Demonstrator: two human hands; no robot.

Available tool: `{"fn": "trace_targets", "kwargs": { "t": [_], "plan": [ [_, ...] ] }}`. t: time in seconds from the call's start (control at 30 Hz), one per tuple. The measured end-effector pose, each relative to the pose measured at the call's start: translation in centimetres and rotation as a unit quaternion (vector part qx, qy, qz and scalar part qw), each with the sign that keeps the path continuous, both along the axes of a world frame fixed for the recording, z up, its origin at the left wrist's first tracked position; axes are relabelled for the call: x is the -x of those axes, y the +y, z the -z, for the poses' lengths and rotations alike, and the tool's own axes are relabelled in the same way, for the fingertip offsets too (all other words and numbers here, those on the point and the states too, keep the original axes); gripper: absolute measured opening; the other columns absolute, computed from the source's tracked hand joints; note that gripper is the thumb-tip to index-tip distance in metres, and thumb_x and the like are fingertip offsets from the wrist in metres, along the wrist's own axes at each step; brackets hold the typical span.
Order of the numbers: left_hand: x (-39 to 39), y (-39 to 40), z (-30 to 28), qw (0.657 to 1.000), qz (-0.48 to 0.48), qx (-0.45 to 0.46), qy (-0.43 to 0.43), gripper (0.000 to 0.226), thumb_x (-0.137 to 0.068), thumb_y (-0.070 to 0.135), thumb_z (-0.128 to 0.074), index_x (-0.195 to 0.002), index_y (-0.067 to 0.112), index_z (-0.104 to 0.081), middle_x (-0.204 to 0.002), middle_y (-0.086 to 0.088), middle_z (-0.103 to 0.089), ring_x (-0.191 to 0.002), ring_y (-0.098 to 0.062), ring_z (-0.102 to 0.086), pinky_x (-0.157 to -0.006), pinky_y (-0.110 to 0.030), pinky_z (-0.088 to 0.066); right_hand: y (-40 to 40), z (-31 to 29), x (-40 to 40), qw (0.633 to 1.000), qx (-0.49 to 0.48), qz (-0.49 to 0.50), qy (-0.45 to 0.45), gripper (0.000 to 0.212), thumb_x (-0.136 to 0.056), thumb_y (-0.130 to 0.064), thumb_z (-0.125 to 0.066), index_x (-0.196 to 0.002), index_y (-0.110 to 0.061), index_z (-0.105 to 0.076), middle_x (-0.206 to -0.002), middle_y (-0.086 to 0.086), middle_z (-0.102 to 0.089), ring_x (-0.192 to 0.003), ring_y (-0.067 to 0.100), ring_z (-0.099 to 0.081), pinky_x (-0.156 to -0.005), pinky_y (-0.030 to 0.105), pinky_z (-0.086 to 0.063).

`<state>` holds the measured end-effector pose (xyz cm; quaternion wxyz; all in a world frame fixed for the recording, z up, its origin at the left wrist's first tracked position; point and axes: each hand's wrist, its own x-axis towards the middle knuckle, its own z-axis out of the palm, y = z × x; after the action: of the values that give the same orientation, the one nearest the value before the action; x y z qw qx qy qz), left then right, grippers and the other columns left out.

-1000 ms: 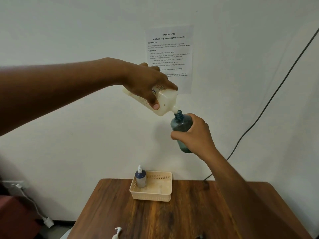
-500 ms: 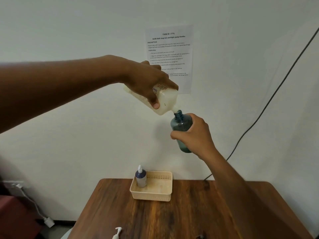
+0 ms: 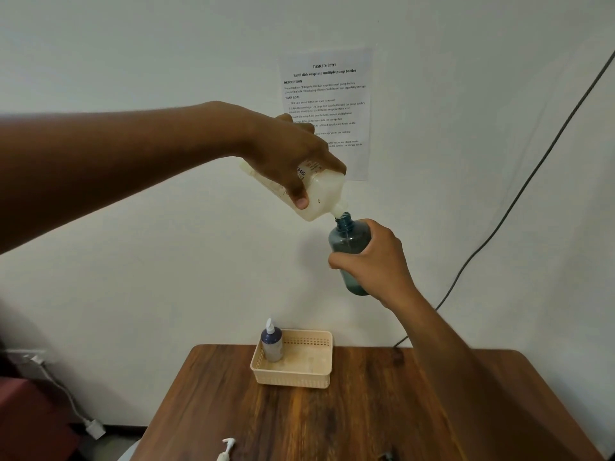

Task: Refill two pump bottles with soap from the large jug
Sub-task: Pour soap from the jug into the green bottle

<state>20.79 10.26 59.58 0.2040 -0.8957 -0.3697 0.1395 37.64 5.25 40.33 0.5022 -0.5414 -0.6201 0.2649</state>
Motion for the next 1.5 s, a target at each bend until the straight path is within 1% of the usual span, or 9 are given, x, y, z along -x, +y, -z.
{"fn": "trace_targets", "kwargs": {
  "t": [0.1,0.27,0.47,0.6,0.93,1.13,1.23,1.37,1.5],
  "plan": [
    [-0.1,0.0,0.0,1.0,0.0,-0.004,0.008,0.074,-0.087,0.056,-0.072,-0.15,0.05,-0.033,-0.127,0.011,-0.053,-0.13,-0.021,-0.039,-0.113,-0.049,-0.031,0.0,0.0,0.0,1.0,0.0,-0.001,0.0,0.059,-0.068,-0.02,-0.083,-0.122,-0.026,-0.057,-0.115,-0.008,-0.062,-0.102,0.011,-0.058,-0.073,0.017,-0.045],
    [-0.4,0.1,-0.1,1.0,-0.005,-0.002,0.013,0.075,-0.087,0.055,-0.073,-0.15,0.051,-0.033,-0.12,0.016,-0.046,-0.131,-0.019,-0.038,-0.113,-0.046,-0.029,-0.2,0.1,0.1,1.0,0.003,-0.003,-0.003,0.06,-0.07,-0.02,-0.083,-0.124,-0.025,-0.056,-0.116,-0.008,-0.06,-0.103,0.012,-0.057,-0.078,0.021,-0.044],
    [-0.5,0.2,-0.2,1.0,-0.009,-0.006,0.025,0.075,-0.086,0.056,-0.073,-0.149,0.052,-0.033,-0.126,0.013,-0.051,-0.131,-0.02,-0.038,-0.114,-0.048,-0.029,-0.1,0.1,0.1,1.0,0.0,-0.003,-0.006,0.059,-0.07,-0.02,-0.082,-0.123,-0.024,-0.057,-0.115,-0.008,-0.061,-0.102,0.011,-0.057,-0.072,0.015,-0.042],
    [-0.6,0.3,-0.3,0.999,-0.008,-0.01,0.035,0.075,-0.086,0.057,-0.073,-0.149,0.052,-0.033,-0.124,0.015,-0.05,-0.129,-0.019,-0.038,-0.114,-0.05,-0.029,-0.1,0.1,0.1,1.0,0.0,-0.003,-0.007,0.059,-0.071,-0.02,-0.082,-0.125,-0.024,-0.057,-0.116,-0.007,-0.061,-0.104,0.012,-0.057,-0.081,0.022,-0.044],
    [-0.9,0.3,-0.4,0.999,-0.005,-0.007,0.031,0.076,-0.086,0.056,-0.073,-0.15,0.052,-0.033,-0.118,0.017,-0.045,-0.126,-0.018,-0.037,-0.111,-0.047,-0.03,0.1,0.3,0.1,1.0,-0.003,0.0,0.003,0.06,-0.071,-0.022,-0.082,-0.125,-0.024,-0.057,-0.118,-0.006,-0.062,-0.105,0.014,-0.058,-0.088,0.029,-0.05],
    [0.5,0.2,1.2,0.998,-0.021,0.016,-0.049,0.074,-0.088,0.055,-0.071,-0.151,0.047,-0.033,-0.125,0.011,-0.051,-0.13,-0.021,-0.039,-0.114,-0.049,-0.027,0.4,0.4,-0.1,1.0,-0.006,0.003,0.019,0.061,-0.07,-0.021,-0.083,-0.125,-0.025,-0.056,-0.117,-0.006,-0.061,-0.104,0.015,-0.059,-0.089,0.033,-0.054],
    [1.8,0.8,2.9,0.991,-0.035,0.051,-0.118,0.08,-0.084,0.063,-0.069,-0.153,0.047,-0.031,-0.129,0.014,-0.05,-0.131,-0.02,-0.037,-0.115,-0.049,-0.026,0.6,0.6,-0.1,1.0,-0.003,-0.002,0.028,0.06,-0.072,-0.022,-0.083,-0.124,-0.026,-0.054,-0.116,-0.006,-0.06,-0.103,0.015,-0.058,-0.088,0.033,-0.055],
    [3.6,1.8,5.9,0.967,-0.05,0.111,-0.226,0.096,-0.07,0.076,-0.062,-0.155,0.045,-0.03,-0.142,0.013,-0.052,-0.129,-0.018,-0.043,-0.113,-0.05,-0.039,1.1,0.9,0.0,0.999,0.002,-0.006,0.041,0.056,-0.07,-0.023,-0.084,-0.118,-0.029,-0.055,-0.109,-0.009,-0.06,-0.095,0.012,-0.059,-0.078,0.027,-0.054],
    [4.8,1.9,8.9,0.921,-0.052,0.177,-0.342,0.091,-0.077,0.062,-0.072,-0.156,0.036,-0.034,-0.137,0.009,-0.058,-0.12,-0.018,-0.058,-0.105,-0.044,-0.051,1.5,1.4,0.4,0.998,0.007,-0.013,0.054,0.058,-0.068,-0.023,-0.085,-0.119,-0.026,-0.057,-0.108,-0.008,-0.062,-0.096,0.013,-0.06,-0.071,0.025,-0.051]
  ]
}}
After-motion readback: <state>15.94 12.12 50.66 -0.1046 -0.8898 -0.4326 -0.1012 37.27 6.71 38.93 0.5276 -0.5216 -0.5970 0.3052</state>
